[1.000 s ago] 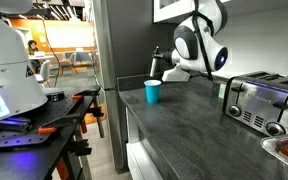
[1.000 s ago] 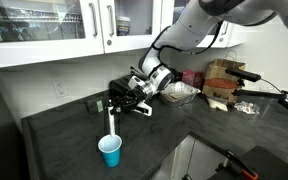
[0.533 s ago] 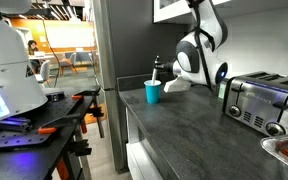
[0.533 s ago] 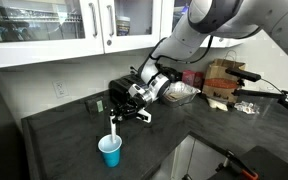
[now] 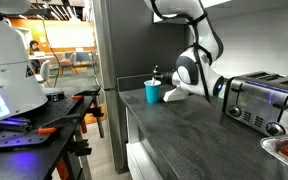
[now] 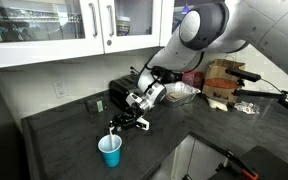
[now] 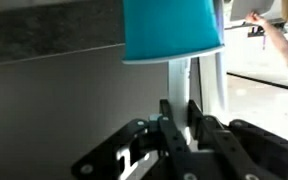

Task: Put the marker in the cup

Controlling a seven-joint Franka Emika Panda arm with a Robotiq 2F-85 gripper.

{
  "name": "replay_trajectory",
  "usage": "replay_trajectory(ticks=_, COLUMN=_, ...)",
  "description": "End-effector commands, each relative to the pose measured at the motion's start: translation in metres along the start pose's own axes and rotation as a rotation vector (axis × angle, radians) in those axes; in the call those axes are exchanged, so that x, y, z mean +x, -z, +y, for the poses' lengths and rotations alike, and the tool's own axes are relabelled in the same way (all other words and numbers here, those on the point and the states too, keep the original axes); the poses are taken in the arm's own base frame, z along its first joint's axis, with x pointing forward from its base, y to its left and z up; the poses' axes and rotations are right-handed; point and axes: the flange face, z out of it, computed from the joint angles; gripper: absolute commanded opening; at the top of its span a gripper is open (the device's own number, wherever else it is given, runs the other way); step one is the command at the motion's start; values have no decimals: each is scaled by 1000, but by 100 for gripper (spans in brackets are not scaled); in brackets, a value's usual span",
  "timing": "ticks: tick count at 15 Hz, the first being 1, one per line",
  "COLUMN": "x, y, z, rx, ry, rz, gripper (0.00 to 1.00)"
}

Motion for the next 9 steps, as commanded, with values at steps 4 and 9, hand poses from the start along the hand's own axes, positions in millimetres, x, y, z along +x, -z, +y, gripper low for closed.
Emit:
replay_trajectory(ticks=4, x=-11, y=-10, z=17, rx=20, ry=-14, rz=-31, gripper=5)
replay_trajectory(ticks=9, x=-3, y=-16, z=22, rx=45, ry=-30, rz=-65, gripper=61)
